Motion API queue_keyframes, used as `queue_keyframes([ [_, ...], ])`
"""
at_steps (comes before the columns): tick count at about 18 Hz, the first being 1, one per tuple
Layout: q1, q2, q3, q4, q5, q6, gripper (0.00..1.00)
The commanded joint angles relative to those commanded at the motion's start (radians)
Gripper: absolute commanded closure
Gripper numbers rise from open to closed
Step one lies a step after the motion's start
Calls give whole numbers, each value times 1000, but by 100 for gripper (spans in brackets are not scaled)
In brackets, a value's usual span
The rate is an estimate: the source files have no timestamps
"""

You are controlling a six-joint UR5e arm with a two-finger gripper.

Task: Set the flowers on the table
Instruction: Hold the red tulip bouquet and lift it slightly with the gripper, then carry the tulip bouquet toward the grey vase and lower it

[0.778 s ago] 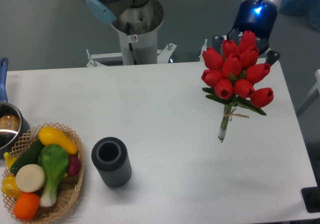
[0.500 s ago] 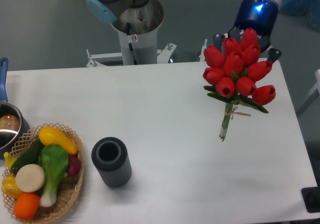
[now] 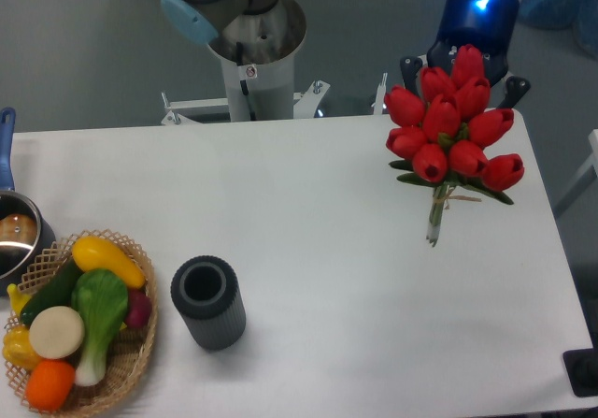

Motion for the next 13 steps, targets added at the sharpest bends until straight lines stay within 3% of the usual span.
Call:
queue_keyframes([
  [9,-118,14,0,-43,380,2,63],
  [13,-227,-63,-5,-46,578,28,63],
])
